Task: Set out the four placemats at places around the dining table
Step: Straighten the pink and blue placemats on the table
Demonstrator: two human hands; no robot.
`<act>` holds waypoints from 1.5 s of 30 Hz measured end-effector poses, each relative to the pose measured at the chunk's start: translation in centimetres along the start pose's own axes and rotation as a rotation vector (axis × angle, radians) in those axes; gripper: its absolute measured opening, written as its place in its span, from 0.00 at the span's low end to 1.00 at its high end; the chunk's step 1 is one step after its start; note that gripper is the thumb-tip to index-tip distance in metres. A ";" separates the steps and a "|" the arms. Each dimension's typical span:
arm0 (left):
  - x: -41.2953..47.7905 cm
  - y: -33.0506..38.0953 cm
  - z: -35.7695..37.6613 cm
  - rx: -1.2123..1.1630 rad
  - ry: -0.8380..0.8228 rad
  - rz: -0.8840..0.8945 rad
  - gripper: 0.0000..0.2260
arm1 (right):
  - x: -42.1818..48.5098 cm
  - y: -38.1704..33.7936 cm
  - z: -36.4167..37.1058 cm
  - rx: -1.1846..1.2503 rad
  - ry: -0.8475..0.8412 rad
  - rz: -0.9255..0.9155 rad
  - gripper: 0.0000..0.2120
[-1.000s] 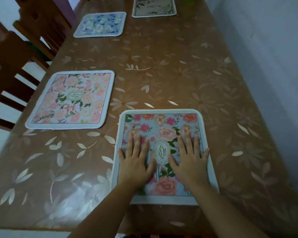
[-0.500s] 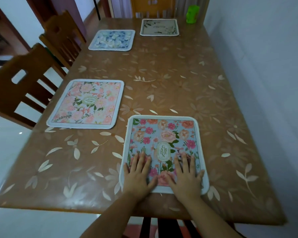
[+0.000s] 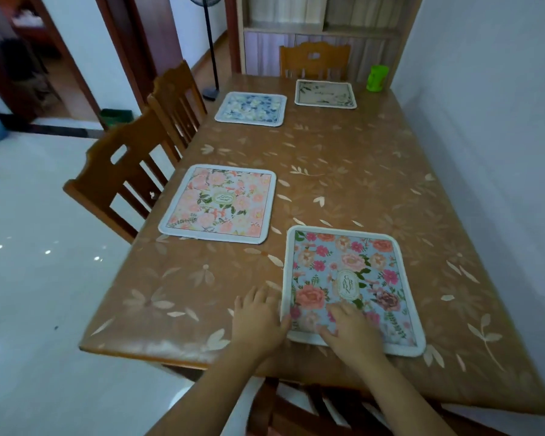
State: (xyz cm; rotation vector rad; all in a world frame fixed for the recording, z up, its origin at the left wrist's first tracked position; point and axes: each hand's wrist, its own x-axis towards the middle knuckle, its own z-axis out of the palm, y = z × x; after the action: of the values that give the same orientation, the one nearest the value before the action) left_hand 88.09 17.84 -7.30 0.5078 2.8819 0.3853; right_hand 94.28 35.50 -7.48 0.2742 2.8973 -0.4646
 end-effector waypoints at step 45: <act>2.5 -49.8 -22.9 0.026 0.456 0.063 0.18 | 16.6 -54.8 3.1 0.035 0.245 -0.240 0.21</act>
State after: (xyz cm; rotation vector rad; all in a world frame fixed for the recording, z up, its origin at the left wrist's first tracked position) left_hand 65.14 -31.47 -0.09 0.5806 3.3165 0.5360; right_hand 67.23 -14.12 1.85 -0.0162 3.1814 -0.5564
